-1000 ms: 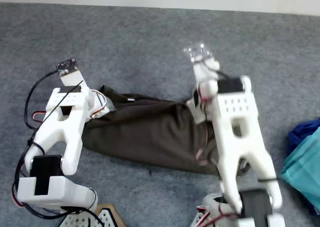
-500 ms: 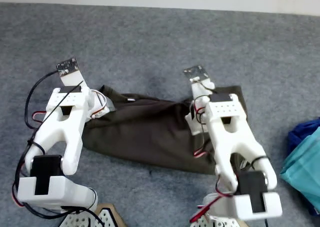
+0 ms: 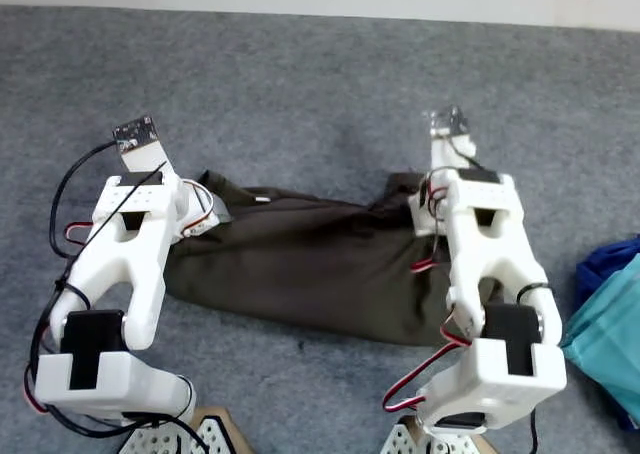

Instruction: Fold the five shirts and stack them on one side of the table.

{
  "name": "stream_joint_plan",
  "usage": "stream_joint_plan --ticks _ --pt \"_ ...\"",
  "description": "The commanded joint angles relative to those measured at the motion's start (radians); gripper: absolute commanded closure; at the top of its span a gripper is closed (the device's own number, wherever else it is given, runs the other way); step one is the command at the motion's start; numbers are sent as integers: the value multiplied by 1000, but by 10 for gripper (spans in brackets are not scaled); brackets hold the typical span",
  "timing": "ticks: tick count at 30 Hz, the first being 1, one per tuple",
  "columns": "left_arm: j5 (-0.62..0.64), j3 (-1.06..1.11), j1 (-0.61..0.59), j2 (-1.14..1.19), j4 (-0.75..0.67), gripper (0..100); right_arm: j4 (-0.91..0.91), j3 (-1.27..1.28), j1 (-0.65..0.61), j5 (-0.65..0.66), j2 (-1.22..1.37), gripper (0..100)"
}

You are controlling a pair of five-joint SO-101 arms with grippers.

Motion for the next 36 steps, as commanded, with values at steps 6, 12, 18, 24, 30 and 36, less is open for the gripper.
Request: stream_joint_plan --ticks 6,12,18,24,30,36 --pt "5 -39 16 -1 0 704 -12 -274 15 2 90 987" --pt "-6 -39 16 -2 0 705 -10 -390 36 20 225 989" --pt "-29 -38 16 -2 0 705 122 -401 48 18 79 990" --pt "-29 -45 35 -5 0 701 219 -180 10 26 -243 990" --pt "-29 -166 35 -5 87 700 216 205 -70 26 -633 990" --pt "-29 -245 30 -7 215 700 157 533 -182 -54 -909 987"
